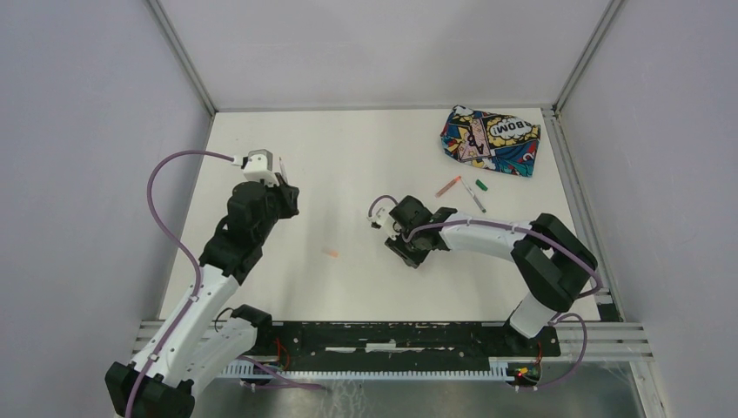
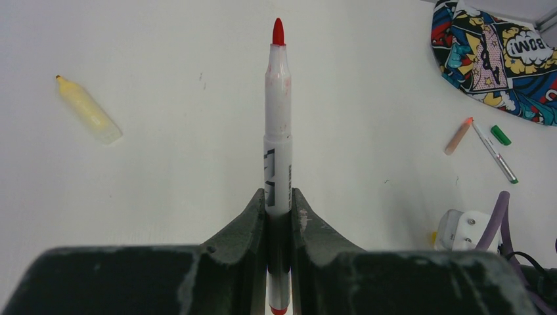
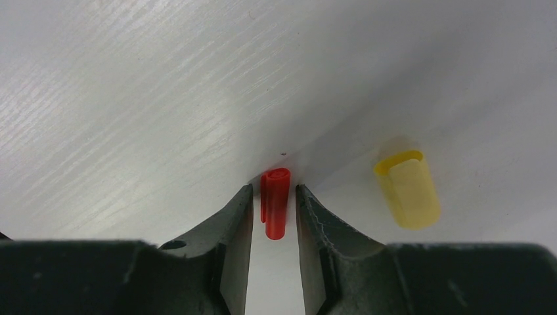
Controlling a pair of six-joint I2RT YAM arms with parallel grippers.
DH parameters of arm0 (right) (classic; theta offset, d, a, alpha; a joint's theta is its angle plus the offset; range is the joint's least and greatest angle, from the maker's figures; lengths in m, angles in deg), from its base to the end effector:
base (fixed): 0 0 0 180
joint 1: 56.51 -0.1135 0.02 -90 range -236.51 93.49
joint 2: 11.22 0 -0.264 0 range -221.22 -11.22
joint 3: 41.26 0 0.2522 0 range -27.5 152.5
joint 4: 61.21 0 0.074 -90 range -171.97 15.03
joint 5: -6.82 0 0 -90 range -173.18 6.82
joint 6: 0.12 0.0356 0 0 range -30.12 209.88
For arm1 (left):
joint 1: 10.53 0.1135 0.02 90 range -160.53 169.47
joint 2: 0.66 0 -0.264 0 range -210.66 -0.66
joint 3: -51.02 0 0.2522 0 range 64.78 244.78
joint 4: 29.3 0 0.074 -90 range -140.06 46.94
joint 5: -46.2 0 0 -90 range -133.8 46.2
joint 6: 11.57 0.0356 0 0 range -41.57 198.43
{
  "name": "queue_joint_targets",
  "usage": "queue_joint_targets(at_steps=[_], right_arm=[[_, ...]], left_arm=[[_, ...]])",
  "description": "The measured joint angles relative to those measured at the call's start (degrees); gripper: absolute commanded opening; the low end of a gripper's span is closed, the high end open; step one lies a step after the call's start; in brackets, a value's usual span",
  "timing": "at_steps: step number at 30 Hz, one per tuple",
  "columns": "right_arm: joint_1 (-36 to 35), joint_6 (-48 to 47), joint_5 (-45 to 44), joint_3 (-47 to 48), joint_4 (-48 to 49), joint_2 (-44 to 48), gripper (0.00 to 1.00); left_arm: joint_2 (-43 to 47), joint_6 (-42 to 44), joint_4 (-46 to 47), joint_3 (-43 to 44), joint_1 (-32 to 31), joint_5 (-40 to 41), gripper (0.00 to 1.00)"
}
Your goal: Insert the pens into the pen caps
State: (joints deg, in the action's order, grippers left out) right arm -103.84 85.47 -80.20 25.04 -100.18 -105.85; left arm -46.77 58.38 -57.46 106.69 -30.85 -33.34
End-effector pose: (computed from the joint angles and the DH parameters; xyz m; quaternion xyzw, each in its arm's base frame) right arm 0.2058 0.2259 0.1559 -0.4323 0.8797 0.0957 0.1738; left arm 0.1795 -0.0596 0.3109 -0.0513 0.8088 -0.1310 0.5710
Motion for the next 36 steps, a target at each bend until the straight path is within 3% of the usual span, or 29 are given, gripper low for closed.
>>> queue_joint_targets(at_steps=[16, 36], right_arm=[[0.81, -2.05, 0.0, 3.17, -4.31, -2.32, 0.36], [1.38, -2.56, -0.15, 3.61, -5.2, -2.84, 0.35]], left_arm=[[0.24, -0.02, 0.0, 0.0, 0.0, 0.81, 0.02], [7.17, -0.07, 2.23, -1.29, 0.0, 4.68, 0.02]])
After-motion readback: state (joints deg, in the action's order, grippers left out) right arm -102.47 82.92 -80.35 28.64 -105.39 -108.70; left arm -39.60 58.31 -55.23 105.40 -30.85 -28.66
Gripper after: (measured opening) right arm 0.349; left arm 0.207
